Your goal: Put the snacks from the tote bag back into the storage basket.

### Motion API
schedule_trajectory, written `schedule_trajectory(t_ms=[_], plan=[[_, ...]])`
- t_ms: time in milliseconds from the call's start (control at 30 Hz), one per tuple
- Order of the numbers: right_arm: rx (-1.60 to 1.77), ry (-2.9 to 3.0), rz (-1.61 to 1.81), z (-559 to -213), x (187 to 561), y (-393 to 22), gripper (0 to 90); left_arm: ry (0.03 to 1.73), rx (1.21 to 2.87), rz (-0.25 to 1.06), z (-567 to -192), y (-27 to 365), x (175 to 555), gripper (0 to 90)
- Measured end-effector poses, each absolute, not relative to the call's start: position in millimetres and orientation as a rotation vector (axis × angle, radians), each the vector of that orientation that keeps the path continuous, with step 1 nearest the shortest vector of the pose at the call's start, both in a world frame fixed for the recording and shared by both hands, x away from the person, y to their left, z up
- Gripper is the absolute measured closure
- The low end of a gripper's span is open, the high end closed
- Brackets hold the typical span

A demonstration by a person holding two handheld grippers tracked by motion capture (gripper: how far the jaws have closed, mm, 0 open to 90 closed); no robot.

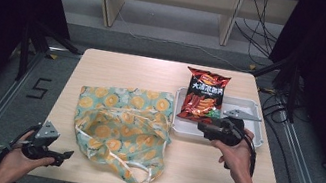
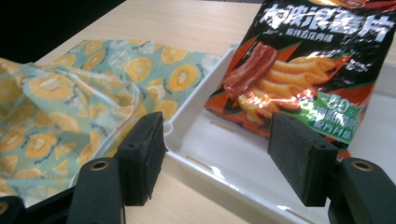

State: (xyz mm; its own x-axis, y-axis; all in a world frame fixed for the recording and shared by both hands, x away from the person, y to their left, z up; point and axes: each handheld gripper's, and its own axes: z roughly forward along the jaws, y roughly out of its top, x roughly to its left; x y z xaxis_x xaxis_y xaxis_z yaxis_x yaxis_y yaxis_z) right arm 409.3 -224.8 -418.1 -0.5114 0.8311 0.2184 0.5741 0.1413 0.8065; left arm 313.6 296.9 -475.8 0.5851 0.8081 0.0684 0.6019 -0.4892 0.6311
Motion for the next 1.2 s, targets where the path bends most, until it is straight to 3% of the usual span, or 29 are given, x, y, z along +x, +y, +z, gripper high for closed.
schedule_trajectory(t_ms=[733, 1200], plan=[[1.318, 2.231, 1.242, -439.9, 374.2, -223.7, 33.3, 1.122, 2.228, 0.496, -476.6, 295.4, 313.3, 19.4], [1.307, 2.310, 1.207, -451.4, 338.9, -218.6, 26.0, 1.116, 2.240, 0.495, -476.3, 295.8, 313.7, 19.4]])
